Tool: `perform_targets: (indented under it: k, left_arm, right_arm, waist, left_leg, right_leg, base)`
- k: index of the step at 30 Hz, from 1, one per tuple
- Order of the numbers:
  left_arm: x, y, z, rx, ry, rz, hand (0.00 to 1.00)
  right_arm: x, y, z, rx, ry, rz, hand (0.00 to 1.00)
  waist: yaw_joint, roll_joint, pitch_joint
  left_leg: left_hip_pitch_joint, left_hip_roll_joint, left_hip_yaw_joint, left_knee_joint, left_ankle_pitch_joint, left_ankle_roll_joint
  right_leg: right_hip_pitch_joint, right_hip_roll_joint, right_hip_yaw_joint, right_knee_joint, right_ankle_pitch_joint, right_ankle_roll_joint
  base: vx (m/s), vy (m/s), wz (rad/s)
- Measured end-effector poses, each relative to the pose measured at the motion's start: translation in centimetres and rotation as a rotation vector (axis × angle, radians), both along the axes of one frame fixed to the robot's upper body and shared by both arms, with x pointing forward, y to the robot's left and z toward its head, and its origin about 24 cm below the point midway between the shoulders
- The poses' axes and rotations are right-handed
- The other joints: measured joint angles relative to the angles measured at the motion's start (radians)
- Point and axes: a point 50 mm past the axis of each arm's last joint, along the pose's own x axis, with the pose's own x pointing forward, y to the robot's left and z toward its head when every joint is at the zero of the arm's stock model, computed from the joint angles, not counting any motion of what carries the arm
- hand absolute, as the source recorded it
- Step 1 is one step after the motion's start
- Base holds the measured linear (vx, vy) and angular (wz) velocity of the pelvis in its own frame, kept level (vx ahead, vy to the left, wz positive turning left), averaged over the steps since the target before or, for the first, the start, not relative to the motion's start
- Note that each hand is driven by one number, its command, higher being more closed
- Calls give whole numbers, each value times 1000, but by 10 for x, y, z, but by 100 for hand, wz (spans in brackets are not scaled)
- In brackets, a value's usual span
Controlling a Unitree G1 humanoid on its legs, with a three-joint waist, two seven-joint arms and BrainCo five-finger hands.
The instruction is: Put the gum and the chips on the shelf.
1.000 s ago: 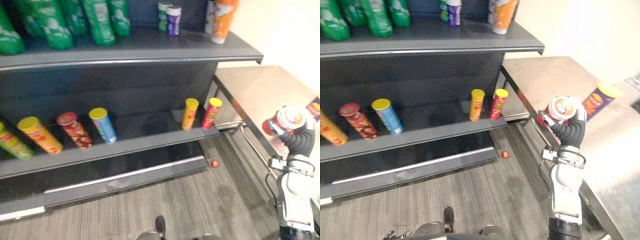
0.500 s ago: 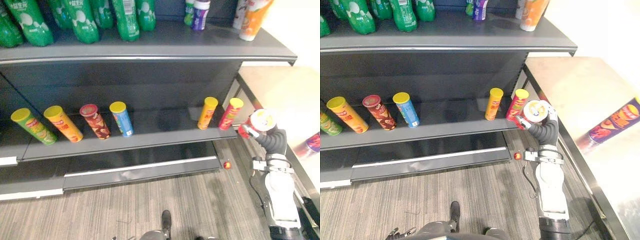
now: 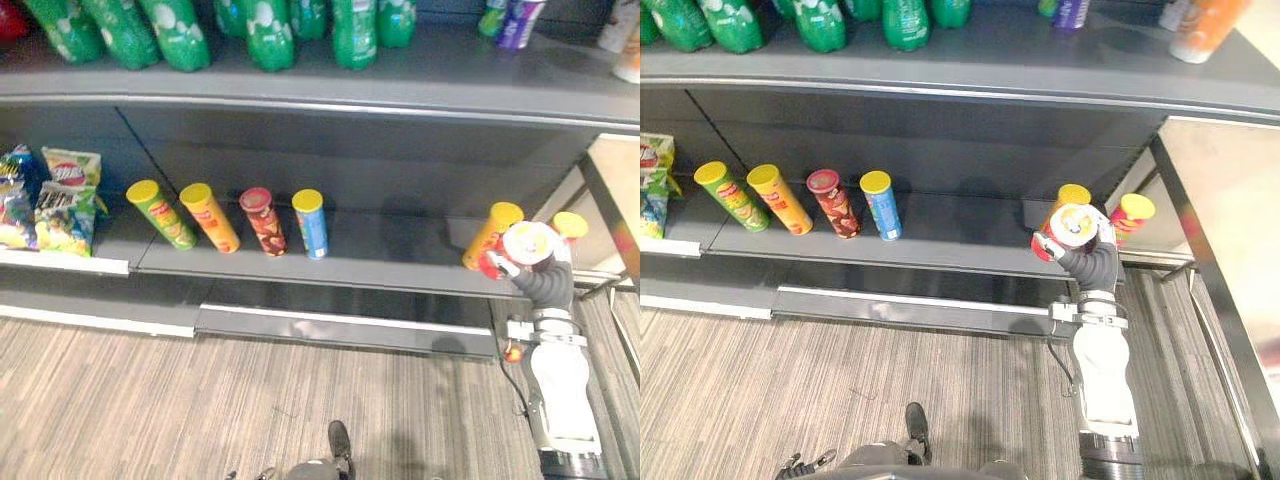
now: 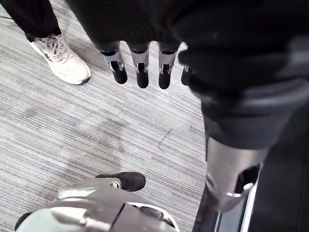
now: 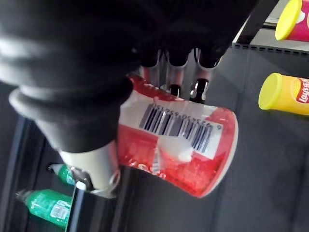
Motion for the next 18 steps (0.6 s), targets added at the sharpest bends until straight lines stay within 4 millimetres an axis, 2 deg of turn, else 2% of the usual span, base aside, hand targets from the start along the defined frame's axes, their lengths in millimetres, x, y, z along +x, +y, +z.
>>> perform_targets:
  k: [3,5,9,12,14,16,18]
  left_arm:
    - [-1,0,0,3,10,-37,0]
    - [-1,1,0,3,12,-54,0]
    - [-2,2,0,2,15,-67,0]
    - [-5,3,0,3,23,-74,0]
    - [-8,4,0,5,28,-65,0]
    - [-7,6,1,8,23,-57,0]
    - [-10,9,1,13,31,-45,0]
  right_arm:
    - [4,-6,5,-5,-17,-34,100]
    - [6,-10,1,7,-2,-64,100]
    - [16,-8,-3,18,29,-63,100]
    - [26,-1,2,-5,19,-43,100]
    - [35,8,11,-15,-7,-6,100]
    - [38,9,17,-29,-25,4,100]
    - [38,6,18,-46,-26,3,100]
  waist:
    - [-2,1,0]
    - [-2,-1,-1]
    - [-1,-5,1]
    - [6,-8,3]
    - [17,-16,7]
    - [25,-20,11]
    - [25,-22,13]
  left_leg:
    - [5,4,-17,-4,-6,-9]
    - [6,7,-19,-6,-11,-16]
    - [10,6,-10,-6,-13,-18]
    - [17,9,14,-7,-13,-18]
    - [13,10,40,-7,-12,-21]
    - [-3,11,46,-7,-1,-35]
    - [-3,18,36,-7,4,-40]
  right_leg:
    - [-22,-11,9,72,-1,-3]
    - [-45,-24,21,129,-5,-11]
    - [-84,-37,78,193,-8,-19]
    - [-84,-32,117,173,-11,-20]
    - [-67,-22,121,103,-23,-19]
    - [-66,-12,117,56,-33,9]
    - [-60,-1,114,47,-33,10]
  base:
    - [-18,-16,8]
    - [-22,21,1]
    - [-11,24,-8]
    - [-43,-11,-26]
    - [-74,-64,-39]
    - [-87,-90,-15]
    - [-57,-76,7]
